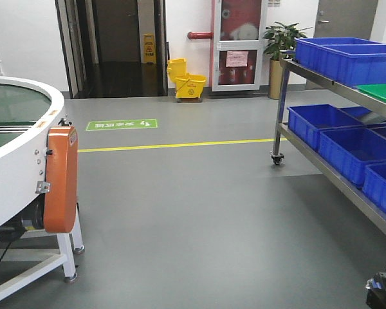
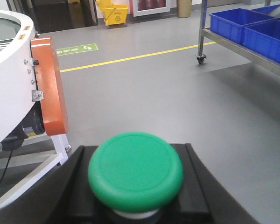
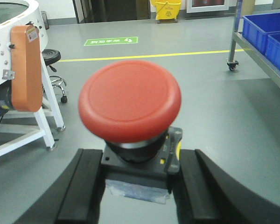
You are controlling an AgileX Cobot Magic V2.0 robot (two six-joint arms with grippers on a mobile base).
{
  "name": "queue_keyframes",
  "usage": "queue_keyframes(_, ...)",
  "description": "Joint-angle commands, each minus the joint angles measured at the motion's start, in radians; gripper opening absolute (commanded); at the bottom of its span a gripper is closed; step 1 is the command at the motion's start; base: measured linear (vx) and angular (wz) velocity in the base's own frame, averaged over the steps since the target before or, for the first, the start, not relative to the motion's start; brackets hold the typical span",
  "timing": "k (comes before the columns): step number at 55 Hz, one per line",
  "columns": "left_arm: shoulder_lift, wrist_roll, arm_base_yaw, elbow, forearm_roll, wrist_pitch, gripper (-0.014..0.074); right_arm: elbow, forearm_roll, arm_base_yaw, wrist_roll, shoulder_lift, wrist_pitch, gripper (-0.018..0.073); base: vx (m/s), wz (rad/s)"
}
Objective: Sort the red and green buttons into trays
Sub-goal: 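Hold both buttons while the base drives to the green and red trays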
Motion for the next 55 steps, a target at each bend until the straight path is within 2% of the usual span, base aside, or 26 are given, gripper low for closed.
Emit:
queue_keyframes(1,-0.007,-0.008,-0.003,-0.027,-0.011,-0.08,-0.0003,-0.031,-0.01,-0.003,-0.01,-0.002,-0.09,-0.0008,0.42,0.05)
queue_keyframes(55,-0.007,-0.008,-0.003,-0.027,-0.011,-0.057,-0.0003,-0.031,-0.01,-0.003,-0.01,-0.011,-0.052,-0.0008,0.56,-0.05)
